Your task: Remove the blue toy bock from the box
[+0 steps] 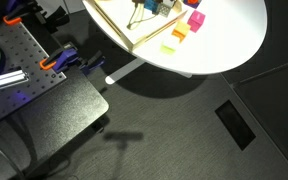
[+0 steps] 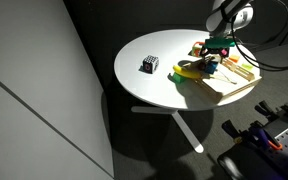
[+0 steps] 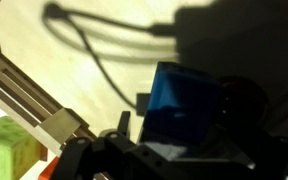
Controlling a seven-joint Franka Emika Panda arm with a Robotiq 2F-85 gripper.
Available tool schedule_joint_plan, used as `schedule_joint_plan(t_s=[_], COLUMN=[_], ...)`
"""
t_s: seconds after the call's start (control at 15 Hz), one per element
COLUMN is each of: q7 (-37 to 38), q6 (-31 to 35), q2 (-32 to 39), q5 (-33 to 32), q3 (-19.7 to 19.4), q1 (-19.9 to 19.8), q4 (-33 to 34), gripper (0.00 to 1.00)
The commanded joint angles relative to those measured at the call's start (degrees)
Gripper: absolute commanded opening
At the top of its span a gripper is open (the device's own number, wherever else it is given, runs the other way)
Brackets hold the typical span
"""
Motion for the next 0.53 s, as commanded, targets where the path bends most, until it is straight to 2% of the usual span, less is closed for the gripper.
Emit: schedule_joint_plan(t_s=[0.0, 0.13, 0.2, 0.27, 0.47], q7=[1.6, 2.3, 2.6, 2.8, 2.4], q6=[0.4, 0.9, 1.0, 1.2, 1.2], q2=[-0.4, -0.3, -0.2, -0.2, -1.4], q5=[1.1, 1.1, 1.2, 1.2, 1.0], q3=[-0.8, -0.9, -0.8, -0.8, -0.8], q1=[0.7, 0.8, 0.8, 0.8, 0.8], q4=[-1.8, -2.3, -2.5, -2.6, -3.9], gripper=[1.0, 1.0, 0.91, 0.75, 0.49])
